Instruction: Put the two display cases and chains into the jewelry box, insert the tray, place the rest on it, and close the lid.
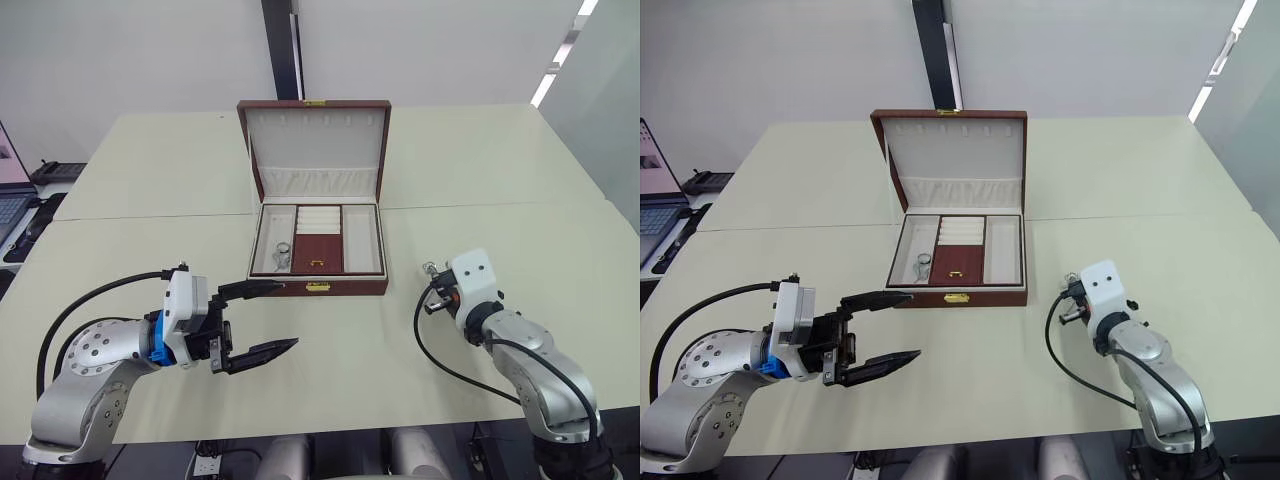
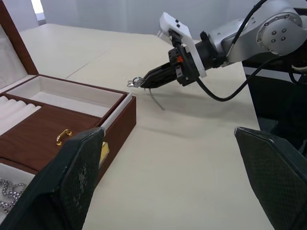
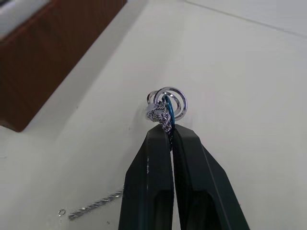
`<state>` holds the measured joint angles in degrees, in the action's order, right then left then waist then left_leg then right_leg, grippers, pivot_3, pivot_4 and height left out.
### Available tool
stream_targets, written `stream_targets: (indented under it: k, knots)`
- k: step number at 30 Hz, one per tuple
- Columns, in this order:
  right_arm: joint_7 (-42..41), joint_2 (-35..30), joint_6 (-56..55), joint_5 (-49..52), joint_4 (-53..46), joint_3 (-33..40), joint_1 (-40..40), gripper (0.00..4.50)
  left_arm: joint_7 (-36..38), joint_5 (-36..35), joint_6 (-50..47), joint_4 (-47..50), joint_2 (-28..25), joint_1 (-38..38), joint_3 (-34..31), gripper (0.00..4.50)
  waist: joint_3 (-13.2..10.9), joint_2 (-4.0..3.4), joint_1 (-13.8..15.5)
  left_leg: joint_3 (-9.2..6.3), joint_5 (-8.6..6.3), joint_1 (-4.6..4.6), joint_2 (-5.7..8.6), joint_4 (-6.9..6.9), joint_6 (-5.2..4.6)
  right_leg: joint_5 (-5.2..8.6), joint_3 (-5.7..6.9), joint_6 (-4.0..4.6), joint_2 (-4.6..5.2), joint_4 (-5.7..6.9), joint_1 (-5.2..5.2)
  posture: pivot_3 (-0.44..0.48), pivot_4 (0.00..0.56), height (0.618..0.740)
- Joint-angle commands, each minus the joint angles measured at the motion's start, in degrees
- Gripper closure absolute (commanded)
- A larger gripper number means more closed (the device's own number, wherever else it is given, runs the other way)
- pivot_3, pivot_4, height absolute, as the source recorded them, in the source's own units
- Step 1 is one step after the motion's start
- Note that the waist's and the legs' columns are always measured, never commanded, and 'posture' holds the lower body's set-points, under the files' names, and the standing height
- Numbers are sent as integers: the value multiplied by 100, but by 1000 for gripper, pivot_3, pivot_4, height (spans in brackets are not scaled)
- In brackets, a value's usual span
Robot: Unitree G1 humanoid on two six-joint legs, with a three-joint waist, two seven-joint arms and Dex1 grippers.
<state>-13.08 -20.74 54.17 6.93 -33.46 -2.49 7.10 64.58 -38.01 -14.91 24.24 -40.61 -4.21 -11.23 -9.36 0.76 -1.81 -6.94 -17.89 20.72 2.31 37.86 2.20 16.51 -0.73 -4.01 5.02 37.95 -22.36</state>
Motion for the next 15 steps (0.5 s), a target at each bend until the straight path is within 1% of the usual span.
stream_targets:
  k: [1,4,7,10,15]
  knots:
    - [-220,-91,169,251,-371,204,505,4493,-260,-326,-154,259,43,6,-275,0,0,0,1,0,0,0,0,0,0,0,0,0,0,0,0,0,150,740]
    - [-323,-37,516,462,-398,136,1200,4493,-416,-465,-269,346,66,7,-343,0,-1,-1,-14,-1,0,-1,-1,0,0,0,0,0,0,2,-2,0,150,740]
    - [-377,26,746,598,-336,42,1688,4493,-481,-486,-297,380,62,-4,-341,0,-1,-2,-6,-7,1,1,-1,-1,1,0,5,0,-1,1,-2,0,150,740]
    - [-436,166,877,740,-91,-88,2279,4493,-559,-487,-313,420,86,-10,-318,0,-2,-2,-5,-7,3,5,1,0,5,0,4,0,1,-2,-2,0,150,740]
    - [-466,438,802,814,485,-294,2804,4493,-638,-470,-336,470,118,1,-278,0,-2,-3,-7,-8,4,6,1,1,7,0,4,1,0,0,-4,0,150,740]
